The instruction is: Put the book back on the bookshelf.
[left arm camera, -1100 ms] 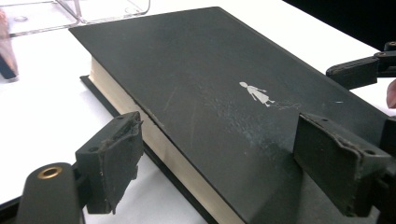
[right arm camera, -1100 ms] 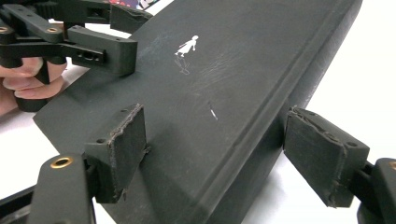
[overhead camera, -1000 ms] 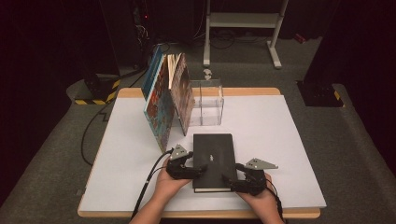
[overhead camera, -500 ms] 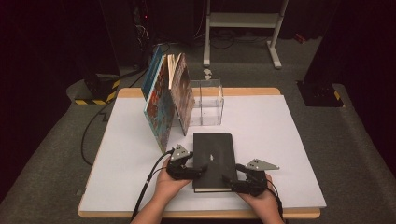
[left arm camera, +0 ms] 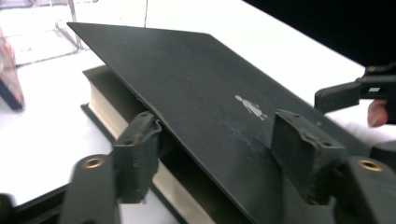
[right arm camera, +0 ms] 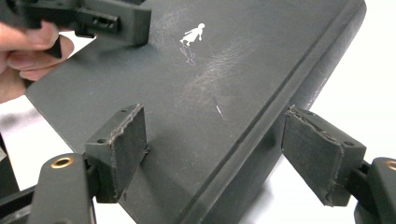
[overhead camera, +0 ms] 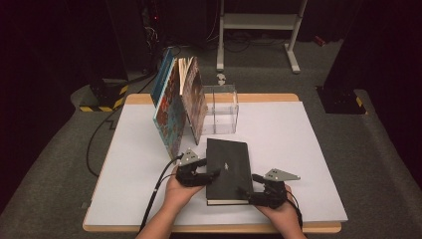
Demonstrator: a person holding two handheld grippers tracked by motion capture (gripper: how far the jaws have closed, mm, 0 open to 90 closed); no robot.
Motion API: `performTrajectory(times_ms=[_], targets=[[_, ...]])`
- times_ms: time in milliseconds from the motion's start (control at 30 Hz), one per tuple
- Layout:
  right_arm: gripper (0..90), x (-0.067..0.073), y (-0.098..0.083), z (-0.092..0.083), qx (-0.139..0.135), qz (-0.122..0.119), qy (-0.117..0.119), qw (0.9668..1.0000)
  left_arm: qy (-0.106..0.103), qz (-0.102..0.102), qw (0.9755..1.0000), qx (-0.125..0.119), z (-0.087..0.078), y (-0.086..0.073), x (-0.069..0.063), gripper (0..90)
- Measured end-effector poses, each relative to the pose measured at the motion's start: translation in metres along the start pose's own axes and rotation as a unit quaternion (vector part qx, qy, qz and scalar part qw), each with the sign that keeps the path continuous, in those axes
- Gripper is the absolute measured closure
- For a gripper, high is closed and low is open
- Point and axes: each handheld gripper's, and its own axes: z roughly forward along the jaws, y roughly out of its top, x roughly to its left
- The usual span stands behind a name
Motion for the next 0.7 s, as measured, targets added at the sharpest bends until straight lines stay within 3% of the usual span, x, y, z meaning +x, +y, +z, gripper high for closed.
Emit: performTrajectory(times_ms=[133,367,500,700], targets=[[22.4,-0.002,0.001,-0.001,-0.004,-0.005,0.001,1.0,-0.003,-0.005,1.0,0.001,0.005,0.005,-0.001,40.2],[22.4,-0.004,0.001,-0.002,-0.006,-0.004,0.003,1.0,0.0,0.012,0.9998,0.013,0.014,0.01,-0.001,35.8],[22.4,-0.005,0.0,-0.002,-0.011,-0.001,0.005,0.9999,-0.01,-0.005,0.9999,0.007,0.012,0.014,0.001,43.4],[23.3,-0.009,-0.002,-0.003,-0.012,0.002,0.003,0.9999,-0.013,-0.003,0.9999,0.01,0.011,0.015,0.002,45.8]])
